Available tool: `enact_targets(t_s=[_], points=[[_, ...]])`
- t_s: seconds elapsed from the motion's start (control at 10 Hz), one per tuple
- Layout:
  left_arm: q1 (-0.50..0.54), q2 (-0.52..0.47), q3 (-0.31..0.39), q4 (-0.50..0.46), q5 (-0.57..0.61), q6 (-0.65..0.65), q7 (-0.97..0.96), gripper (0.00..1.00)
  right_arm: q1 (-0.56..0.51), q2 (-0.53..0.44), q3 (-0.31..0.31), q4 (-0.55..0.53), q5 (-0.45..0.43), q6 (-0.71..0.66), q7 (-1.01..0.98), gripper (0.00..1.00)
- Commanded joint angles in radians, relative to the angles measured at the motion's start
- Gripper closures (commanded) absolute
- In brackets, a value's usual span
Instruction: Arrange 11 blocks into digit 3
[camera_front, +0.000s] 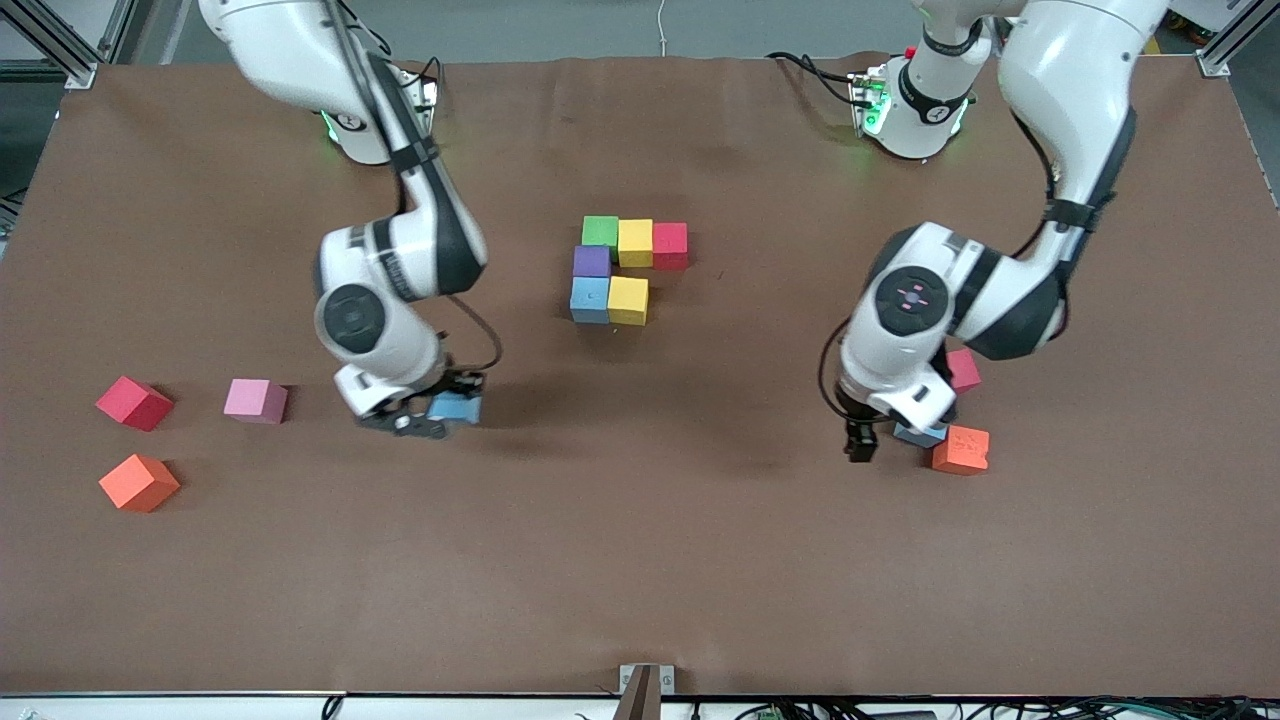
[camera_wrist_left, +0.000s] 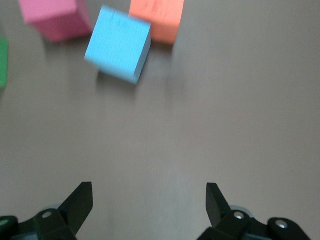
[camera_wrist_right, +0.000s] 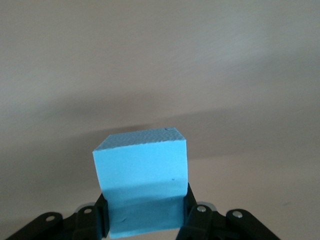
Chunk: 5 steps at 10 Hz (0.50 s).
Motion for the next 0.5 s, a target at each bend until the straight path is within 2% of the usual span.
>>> enact_targets(t_s=[0.0, 0.4], points=[[0.109, 0.005, -0.017, -0.026, 0.015, 0.000, 0.130, 0.00, 0.090, -0.007, -0.016, -0.017, 0.105, 0.055, 0.048, 0.92], [0.276, 0.020, -0.020, -0.071, 0.015, 0.018, 0.398, 0.00, 0.211, 0.059, -0.016, -0.014, 0.107, 0.123, 0.139, 0.92]])
